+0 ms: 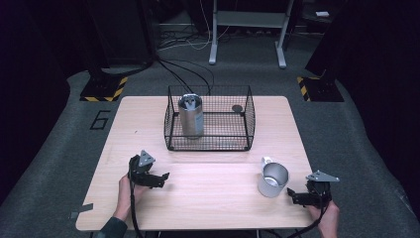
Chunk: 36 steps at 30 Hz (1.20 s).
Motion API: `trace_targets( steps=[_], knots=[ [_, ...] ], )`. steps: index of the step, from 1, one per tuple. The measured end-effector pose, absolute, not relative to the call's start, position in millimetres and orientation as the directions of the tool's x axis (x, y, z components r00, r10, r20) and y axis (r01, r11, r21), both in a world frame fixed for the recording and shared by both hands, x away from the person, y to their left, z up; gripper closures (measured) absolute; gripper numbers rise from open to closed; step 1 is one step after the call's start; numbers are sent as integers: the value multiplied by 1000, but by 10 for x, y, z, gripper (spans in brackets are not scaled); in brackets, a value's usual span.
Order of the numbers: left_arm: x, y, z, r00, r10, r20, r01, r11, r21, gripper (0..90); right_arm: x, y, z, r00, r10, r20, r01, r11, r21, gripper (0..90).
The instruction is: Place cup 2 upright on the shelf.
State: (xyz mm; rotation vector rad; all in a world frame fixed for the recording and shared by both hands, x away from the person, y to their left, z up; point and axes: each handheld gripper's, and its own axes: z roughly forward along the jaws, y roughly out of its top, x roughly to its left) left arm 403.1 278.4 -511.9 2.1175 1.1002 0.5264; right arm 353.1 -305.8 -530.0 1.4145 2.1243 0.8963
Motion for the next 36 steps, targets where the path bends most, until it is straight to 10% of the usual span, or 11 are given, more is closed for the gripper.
trace_targets(
  steps=[36],
  knots=[
    [4033,2905,-5305,481,876,23,608,-353,711,0,3182,-2813,-4735,-458,884,89,618,244,748,0]
  ],
)
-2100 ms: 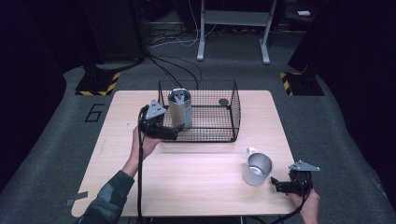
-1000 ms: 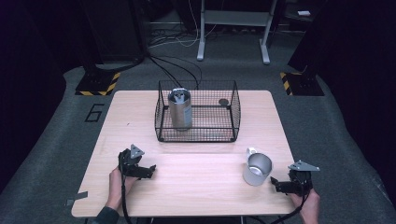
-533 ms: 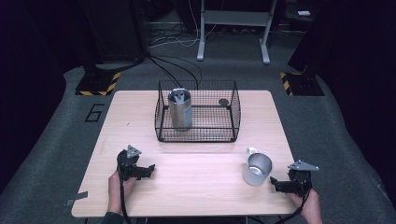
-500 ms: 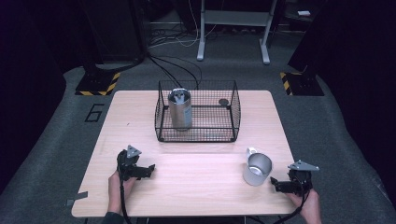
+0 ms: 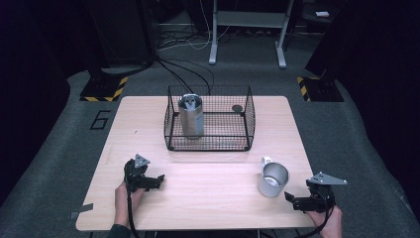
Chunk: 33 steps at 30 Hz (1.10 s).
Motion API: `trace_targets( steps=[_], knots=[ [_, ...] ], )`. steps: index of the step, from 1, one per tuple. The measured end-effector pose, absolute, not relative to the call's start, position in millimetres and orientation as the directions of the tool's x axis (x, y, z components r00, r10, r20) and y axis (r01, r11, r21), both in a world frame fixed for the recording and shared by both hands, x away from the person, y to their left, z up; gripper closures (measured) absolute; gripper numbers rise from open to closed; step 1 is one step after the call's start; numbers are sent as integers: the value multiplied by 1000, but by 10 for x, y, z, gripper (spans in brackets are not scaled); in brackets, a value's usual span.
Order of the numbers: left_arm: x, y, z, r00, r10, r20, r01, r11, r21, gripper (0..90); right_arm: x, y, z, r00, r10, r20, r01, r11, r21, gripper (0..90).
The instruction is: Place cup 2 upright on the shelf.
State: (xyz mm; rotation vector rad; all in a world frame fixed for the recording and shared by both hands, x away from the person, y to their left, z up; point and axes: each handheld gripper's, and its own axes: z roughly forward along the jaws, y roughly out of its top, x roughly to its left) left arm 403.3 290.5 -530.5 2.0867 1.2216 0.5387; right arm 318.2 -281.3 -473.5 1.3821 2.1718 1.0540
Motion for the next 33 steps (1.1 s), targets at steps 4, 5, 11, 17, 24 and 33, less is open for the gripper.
trace_targets(
  steps=[4,5,11,17,24,33],
  knots=[
    [4033,2905,-5304,481,876,23,609,-353,710,0,3128,-2702,-4561,-488,867,98,595,248,765,0],
    [4033,2905,-5304,481,876,24,609,-353,710,0,3132,-2667,-4530,-497,862,100,591,252,767,0],
    [4031,2905,-5305,481,876,24,609,-353,710,0,3225,-2430,-4434,-518,853,66,582,295,758,0],
    [4031,2904,-5305,480,877,23,610,-353,710,0,3358,-2245,-4440,-520,853,29,585,331,740,0],
    [4031,2904,-5305,480,877,22,610,-352,710,0,3475,-2151,-4464,-517,856,8,586,347,732,0],
    [4031,2905,-5305,481,877,23,610,-353,710,0,3523,-2120,-4500,-506,862,-24,573,357,738,42]
  ],
)
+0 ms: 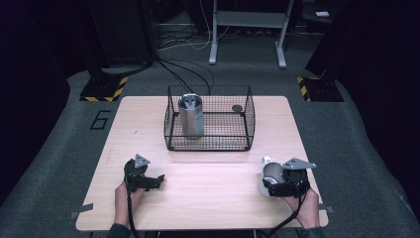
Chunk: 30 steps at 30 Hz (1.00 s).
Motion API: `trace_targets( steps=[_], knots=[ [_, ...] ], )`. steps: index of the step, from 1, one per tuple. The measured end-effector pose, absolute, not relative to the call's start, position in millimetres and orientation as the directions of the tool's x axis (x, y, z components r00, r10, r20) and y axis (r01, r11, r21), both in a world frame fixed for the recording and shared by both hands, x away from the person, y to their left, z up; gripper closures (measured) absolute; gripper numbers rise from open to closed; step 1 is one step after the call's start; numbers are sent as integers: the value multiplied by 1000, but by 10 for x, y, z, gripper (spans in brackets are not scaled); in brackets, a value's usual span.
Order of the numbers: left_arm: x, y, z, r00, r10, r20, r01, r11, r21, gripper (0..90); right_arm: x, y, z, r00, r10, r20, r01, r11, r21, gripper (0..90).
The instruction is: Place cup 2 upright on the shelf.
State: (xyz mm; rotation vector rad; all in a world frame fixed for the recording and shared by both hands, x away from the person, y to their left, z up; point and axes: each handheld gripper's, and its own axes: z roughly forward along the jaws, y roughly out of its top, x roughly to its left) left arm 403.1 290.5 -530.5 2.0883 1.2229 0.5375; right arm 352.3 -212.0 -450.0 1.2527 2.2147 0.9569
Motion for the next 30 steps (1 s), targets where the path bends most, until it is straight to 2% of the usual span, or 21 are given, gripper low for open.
trace_targets(
  steps=[21,30],
  knots=[
    [4032,2909,-5296,486,874,25,613,-361,703,0,3521,-2144,-4538,-516,856,-5,564,344,750,55],
    [4027,2906,-5297,481,876,22,615,-356,704,1,3511,-2162,-4427,-522,853,-5,546,339,766,56]
  ],
)
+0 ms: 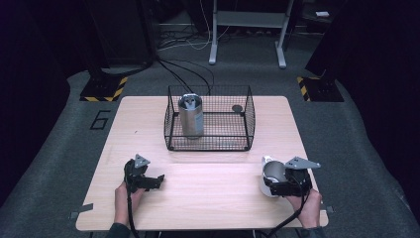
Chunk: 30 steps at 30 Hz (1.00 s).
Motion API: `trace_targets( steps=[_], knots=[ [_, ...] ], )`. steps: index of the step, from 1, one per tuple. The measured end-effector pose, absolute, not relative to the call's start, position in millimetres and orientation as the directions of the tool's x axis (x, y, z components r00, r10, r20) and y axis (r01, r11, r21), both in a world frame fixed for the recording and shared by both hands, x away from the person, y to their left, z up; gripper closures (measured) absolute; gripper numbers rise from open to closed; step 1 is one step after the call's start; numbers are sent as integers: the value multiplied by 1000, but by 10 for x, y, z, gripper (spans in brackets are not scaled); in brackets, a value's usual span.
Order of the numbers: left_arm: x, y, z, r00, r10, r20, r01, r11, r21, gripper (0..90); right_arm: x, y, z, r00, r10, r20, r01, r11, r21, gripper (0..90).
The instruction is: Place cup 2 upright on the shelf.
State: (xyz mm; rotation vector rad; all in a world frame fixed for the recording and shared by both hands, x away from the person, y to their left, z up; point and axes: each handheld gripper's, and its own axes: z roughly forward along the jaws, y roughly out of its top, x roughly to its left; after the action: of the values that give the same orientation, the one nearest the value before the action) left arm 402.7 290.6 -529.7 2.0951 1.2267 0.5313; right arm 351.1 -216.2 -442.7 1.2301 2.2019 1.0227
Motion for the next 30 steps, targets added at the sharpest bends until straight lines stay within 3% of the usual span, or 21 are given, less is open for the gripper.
trace_targets(
  steps=[30],
  knots=[
    [4028,2901,-5307,477,879,22,610,-348,712,1,3646,-1878,-4001,-625,780,-17,468,393,791,56]
  ],
)
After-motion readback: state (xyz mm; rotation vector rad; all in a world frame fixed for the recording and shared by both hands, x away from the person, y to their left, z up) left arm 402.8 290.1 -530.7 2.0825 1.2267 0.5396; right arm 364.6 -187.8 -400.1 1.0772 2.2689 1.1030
